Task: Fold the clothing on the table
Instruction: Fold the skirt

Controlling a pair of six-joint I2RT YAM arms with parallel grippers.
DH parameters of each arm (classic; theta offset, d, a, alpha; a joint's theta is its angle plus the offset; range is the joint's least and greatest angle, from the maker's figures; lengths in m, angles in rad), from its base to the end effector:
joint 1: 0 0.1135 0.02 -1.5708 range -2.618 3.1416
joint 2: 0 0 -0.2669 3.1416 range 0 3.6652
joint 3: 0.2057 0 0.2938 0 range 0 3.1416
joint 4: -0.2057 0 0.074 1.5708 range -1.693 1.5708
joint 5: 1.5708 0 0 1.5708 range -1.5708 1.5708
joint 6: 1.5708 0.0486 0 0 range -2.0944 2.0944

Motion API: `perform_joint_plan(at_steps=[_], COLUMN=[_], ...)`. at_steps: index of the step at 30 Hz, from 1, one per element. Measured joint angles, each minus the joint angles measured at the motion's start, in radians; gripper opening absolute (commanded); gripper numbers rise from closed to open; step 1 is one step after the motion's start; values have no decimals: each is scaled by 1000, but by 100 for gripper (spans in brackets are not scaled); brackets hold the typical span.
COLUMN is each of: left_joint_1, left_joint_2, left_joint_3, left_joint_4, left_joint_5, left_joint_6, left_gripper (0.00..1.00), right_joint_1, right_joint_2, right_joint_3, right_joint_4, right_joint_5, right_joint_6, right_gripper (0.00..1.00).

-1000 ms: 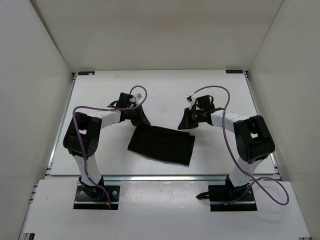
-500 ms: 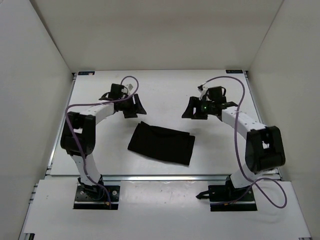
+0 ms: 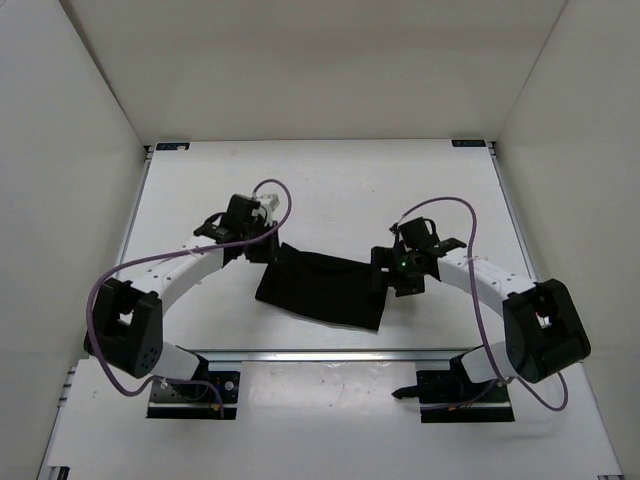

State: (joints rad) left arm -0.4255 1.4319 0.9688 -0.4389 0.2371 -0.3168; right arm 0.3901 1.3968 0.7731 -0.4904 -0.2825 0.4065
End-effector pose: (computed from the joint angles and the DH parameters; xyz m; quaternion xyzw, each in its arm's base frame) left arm 0.3071 -0.1517 0.2079 0.0897 0.9345 -0.2223 0.2632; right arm 0.2682 0.1249 0.1488 -0.0240 0.9646 0.2133 0.1534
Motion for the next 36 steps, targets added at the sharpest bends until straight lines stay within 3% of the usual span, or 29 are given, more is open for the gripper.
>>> perform_joint_plan(at_steps=[1, 4, 13, 19, 23, 27, 30, 36], left_joint_1=[3, 7, 2, -1, -4, -9, -13, -47], left_joint_2=[-1, 0, -9, -8, -1, 10, 22, 47], left_joint_3=[-41, -130, -210, -241, -254, -254, -254, -253], left_joint_4=[-9, -35, -7, 16, 25, 31, 37, 82], left_joint_5=[-10, -33, -63, -97, -112, -126, -127, -117], left_joint_6=[-4, -8, -21, -21, -22, -22, -26, -59], left_gripper=[15, 6, 0, 0, 0, 0, 0, 0], right_joint_1=[12, 24, 46, 74, 94, 99, 91, 39], right_joint_2=[-5, -31, -11, 31, 49, 77, 103, 141], right_joint_3=[-12, -42, -68, -76, -84, -84, -68, 14], right_joint_4=[-3, 5, 51, 137, 188, 211, 202, 106], right_joint_5=[2, 6, 15, -1, -3, 0, 3, 26], right_joint_6=[13, 44, 80, 116, 134, 145, 138, 67], right_gripper=[86, 86, 75, 60, 43, 16, 2, 0])
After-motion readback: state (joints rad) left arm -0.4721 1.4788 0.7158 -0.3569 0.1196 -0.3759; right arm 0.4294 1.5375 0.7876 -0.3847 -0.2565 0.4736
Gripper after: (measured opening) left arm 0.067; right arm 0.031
